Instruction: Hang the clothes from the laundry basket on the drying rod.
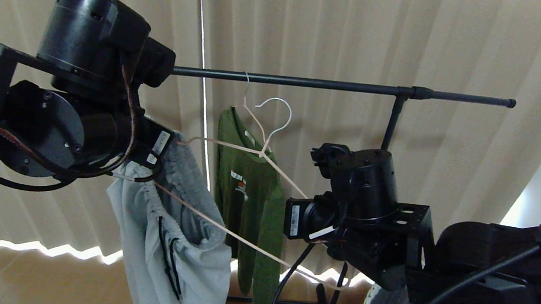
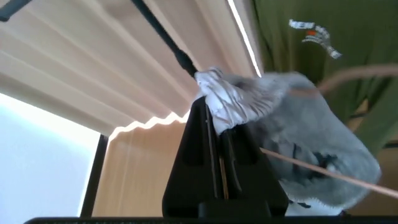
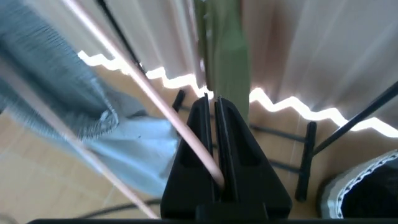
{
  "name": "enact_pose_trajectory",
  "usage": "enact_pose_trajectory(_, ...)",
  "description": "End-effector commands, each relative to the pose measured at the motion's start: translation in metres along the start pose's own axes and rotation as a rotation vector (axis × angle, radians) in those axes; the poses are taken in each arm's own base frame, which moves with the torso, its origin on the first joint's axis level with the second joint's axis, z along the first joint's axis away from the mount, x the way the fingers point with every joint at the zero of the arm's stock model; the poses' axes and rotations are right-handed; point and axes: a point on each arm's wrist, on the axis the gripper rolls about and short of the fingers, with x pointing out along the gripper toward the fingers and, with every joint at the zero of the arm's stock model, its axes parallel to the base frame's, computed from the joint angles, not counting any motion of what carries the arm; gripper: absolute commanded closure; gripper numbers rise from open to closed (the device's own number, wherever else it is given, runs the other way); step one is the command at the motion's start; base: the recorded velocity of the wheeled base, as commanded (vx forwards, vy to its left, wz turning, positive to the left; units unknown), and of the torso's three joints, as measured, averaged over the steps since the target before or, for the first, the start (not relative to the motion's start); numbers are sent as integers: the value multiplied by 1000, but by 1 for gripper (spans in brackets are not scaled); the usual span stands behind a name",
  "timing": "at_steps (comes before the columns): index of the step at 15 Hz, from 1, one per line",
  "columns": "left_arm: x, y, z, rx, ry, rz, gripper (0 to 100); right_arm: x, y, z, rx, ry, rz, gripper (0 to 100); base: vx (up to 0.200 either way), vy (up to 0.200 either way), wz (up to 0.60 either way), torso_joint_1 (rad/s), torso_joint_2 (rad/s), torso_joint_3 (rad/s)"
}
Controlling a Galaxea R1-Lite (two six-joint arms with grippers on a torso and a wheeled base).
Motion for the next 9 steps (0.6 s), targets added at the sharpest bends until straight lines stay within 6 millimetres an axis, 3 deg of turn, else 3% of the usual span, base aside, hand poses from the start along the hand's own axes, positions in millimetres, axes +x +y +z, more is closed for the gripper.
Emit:
enact_pose_trajectory(1, -8, -8, 1, 1, -18, -32, 100, 6, 5, 3, 9, -16, 7, 100, 0, 0, 0, 0, 0, 0)
enact_pose_trajectory(7, -11, -28, 20, -56, -72, -97, 100, 1, 19, -1, 2, -30, 67, 100, 0, 0, 0, 0, 0, 0)
enact_pose_trajectory(9, -29, -37, 26, -41, -130, -278, 100, -3, 25, -2, -6, -29, 86, 100, 0, 0, 0, 0, 0, 0)
